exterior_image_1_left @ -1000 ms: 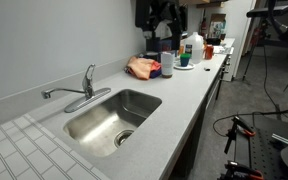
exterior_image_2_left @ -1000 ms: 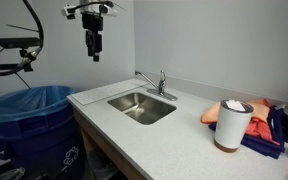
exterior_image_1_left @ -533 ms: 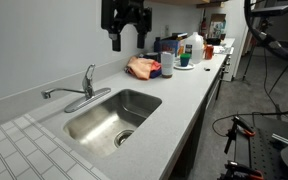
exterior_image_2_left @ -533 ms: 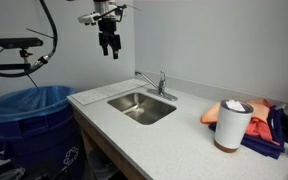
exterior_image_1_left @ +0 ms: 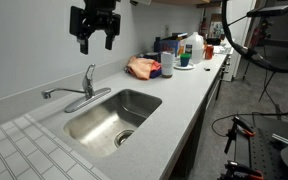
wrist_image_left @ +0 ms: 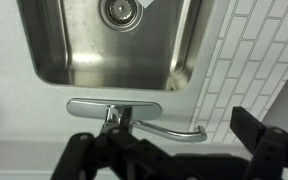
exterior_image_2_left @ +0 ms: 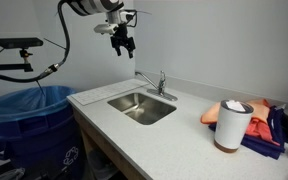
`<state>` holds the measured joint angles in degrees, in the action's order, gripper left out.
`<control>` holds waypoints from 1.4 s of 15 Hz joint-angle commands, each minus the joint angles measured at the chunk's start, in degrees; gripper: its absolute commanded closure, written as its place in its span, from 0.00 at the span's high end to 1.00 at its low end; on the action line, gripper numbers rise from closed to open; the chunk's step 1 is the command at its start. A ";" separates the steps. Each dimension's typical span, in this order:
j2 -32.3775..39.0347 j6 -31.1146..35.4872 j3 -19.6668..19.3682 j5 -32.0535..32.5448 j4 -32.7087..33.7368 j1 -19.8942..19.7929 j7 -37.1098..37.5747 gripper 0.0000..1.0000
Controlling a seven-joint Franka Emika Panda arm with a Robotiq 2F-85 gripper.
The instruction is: Move the faucet of the sink to the right.
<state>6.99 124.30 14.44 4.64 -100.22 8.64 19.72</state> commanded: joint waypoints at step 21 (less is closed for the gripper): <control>17.65 10.09 -2.55 -0.18 16.60 6.35 -3.70 1.00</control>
<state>18.56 130.15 13.45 4.56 -89.99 13.10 18.48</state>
